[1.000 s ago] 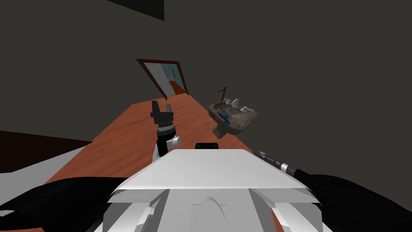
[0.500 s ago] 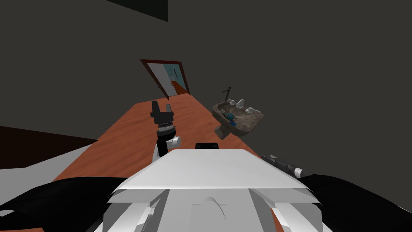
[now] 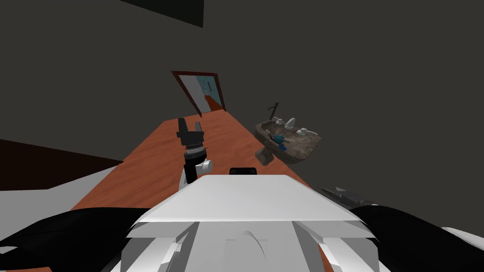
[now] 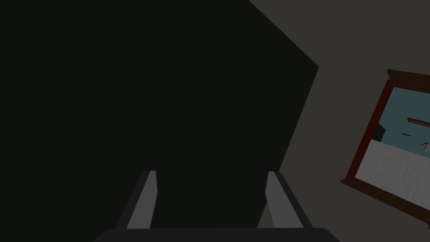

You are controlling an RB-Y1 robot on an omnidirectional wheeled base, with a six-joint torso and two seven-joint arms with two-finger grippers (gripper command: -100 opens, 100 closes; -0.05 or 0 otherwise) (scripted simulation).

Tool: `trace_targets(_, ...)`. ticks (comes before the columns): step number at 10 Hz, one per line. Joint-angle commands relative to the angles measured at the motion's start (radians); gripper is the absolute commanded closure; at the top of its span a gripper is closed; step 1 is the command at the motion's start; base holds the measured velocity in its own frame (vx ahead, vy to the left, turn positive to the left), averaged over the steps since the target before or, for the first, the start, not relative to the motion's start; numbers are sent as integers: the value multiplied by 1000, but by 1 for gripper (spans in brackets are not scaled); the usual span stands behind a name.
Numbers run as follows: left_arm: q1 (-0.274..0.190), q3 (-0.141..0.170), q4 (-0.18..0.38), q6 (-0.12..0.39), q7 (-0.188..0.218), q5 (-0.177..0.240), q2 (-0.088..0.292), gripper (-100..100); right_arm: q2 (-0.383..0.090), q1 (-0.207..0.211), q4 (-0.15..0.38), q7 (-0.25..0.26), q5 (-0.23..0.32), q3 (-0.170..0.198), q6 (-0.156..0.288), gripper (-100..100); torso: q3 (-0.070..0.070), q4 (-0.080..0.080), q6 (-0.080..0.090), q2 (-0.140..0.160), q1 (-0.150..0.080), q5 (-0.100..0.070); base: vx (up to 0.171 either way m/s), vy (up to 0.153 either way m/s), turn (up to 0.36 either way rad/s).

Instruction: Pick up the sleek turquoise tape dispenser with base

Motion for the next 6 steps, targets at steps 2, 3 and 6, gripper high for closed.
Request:
trace_targets(2, 0, 0, 0, 0, 0, 0, 0, 0, -75, 51, 47, 27, -2, -32, 19, -100, 0, 0, 0, 0, 0, 0, 83, 201, 63)
trace_targets(3, 0, 0, 0, 0, 0, 0, 0, 0, -93, 51, 47, 27, -2, -32, 19, -100, 0, 0, 0, 1, 2, 1, 63, 189, 70)
trace_targets(6, 0, 0, 0, 0, 0, 0, 0, 0, -187, 106, 116, 71, -5, -66, 34, -100, -1, -1, -1, -2, 7, 2, 115, 254, 130)
